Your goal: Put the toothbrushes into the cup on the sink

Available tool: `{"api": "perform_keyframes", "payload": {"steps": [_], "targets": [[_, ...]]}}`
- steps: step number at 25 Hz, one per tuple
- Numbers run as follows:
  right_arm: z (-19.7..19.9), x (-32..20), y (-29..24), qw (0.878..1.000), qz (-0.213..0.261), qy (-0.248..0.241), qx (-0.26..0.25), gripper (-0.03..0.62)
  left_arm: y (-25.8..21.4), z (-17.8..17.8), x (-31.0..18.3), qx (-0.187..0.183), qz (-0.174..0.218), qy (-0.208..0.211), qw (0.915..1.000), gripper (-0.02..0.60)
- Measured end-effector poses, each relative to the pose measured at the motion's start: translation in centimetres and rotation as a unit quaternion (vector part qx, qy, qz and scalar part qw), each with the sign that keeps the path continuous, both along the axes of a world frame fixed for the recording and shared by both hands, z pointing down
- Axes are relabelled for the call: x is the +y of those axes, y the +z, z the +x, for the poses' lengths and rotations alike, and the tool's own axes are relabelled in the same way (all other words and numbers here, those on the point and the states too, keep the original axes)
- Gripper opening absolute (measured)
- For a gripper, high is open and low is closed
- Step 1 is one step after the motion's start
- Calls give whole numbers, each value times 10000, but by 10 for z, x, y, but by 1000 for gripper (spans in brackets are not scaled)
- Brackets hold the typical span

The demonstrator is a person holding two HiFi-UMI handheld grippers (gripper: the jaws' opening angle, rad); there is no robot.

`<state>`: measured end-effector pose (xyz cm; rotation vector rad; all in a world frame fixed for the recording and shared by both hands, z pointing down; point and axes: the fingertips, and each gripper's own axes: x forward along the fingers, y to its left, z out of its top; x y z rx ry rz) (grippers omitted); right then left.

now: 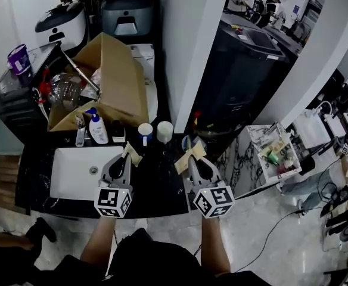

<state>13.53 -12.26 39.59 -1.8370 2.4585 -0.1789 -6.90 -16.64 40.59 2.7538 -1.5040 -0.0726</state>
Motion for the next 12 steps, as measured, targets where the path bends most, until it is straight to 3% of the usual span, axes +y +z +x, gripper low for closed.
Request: {"api": "perform_keyframes", "payload": {"steps": [12], "targets": [[-6,-68,-10,9994,57,336,-81,26,-5,0,-81,29,-1,391,9992,5]]}}
